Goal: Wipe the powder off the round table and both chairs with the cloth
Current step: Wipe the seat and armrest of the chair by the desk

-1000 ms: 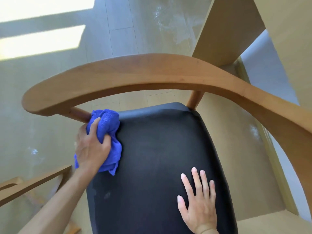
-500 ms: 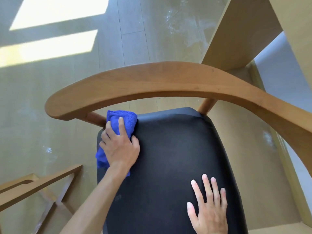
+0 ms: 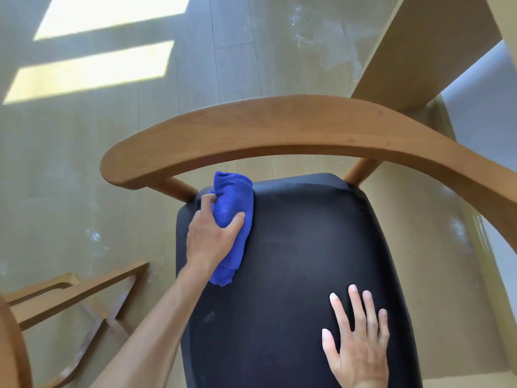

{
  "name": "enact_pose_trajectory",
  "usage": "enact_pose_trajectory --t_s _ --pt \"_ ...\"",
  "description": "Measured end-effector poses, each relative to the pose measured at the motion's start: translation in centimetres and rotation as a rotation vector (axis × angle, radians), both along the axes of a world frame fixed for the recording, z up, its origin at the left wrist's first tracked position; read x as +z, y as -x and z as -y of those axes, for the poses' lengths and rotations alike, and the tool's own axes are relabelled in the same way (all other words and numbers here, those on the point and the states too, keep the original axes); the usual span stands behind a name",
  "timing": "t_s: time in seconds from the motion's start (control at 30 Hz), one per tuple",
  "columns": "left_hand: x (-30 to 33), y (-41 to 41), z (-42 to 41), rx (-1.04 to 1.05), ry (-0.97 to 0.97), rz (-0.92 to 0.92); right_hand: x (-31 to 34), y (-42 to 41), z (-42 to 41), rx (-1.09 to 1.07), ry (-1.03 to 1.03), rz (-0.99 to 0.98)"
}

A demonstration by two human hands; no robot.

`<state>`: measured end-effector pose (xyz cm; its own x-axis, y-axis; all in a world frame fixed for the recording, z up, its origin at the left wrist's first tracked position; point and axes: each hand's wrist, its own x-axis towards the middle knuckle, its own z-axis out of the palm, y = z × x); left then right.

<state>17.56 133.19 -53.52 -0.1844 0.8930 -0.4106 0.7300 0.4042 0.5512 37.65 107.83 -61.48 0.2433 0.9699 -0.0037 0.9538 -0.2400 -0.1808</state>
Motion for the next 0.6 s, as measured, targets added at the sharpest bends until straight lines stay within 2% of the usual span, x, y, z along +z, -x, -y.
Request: enact_pose_trajectory --t_s 0.13,0.33,0.5,0.6 --pt "0.6 -1.4 -0.1 -0.217 -0.047 -0.113 -0.1 -0.1 0.1 0.000 0.002 -0.002" --pt "1.2 -4.9 0.6 -0.347 -0.147 -0.296 0.0 -0.1 0.0 -0.001 0.000 0.003" --pt "-0.7 -12.4 -0.1 -0.626 -0.456 -0.471 0.1 -0.2 0.0 -0.007 -0.021 -0.023" --pt "-0.8 -15.8 -1.1 -0.694 -0.426 -0.537 0.1 -0.2 0.1 0.011 0.002 -0.037"
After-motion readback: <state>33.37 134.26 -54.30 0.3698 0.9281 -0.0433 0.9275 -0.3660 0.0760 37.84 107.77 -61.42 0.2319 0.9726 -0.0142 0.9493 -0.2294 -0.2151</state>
